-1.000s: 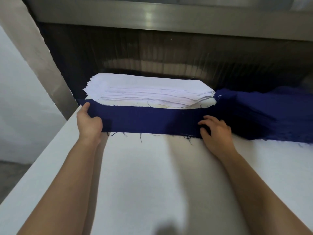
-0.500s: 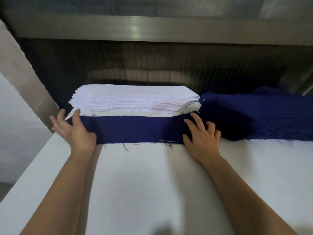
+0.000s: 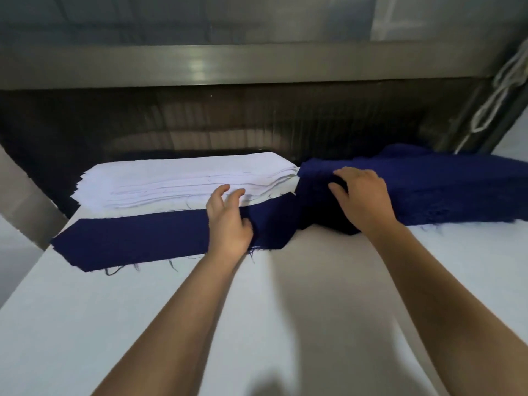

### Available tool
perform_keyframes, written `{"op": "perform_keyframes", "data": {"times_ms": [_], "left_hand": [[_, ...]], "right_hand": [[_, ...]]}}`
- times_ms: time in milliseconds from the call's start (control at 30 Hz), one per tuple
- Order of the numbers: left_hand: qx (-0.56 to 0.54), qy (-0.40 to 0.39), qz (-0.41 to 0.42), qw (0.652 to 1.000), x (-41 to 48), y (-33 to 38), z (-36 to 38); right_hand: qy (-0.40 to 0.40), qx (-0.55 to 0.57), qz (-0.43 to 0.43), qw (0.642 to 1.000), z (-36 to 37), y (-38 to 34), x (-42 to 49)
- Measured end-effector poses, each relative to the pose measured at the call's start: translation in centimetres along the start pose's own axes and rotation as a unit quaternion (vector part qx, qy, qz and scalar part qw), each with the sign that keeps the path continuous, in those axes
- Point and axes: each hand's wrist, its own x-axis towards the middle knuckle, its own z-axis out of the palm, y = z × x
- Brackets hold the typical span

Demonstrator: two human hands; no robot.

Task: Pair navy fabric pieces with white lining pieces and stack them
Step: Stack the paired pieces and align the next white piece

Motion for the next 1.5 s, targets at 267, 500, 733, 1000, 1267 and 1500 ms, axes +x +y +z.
{"op": "perform_keyframes", "data": {"times_ms": [267, 500, 733, 1000, 1267, 1500], "left_hand": [[-0.042, -0.043, 0.133, 0.989, 1.8, 7.6, 3.0], [0.000, -0.107, 0.089, 0.990, 2.0, 9.6, 4.7], [0.038, -0.087, 0.037, 0.995, 1.5, 10.4, 5.2], [0.122, -0.100, 0.261, 0.952, 0.2, 11.7, 5.7], [0.143, -0.106, 0.279, 0.943, 2.7, 13.3, 5.7], [0.138, -0.091, 0.190, 0.968, 3.6, 15.3, 6.5]], "right_hand": [[-0.022, 0.142, 0.019, 0.989, -2.3, 2.9, 1.8], [0.030, 0.259, 0.109, 0.959, -1.7, 3.3, 2.5], [0.020, 0.345, 0.113, 0.932, -1.4, 4.3, 2.4], [0.025, 0.367, 0.128, 0.921, -1.4, 3.8, 2.0], [0.008, 0.408, 0.138, 0.903, -1.4, 4.2, 2.2], [0.093, 0.371, 0.139, 0.913, -1.5, 3.3, 1.9]]}}
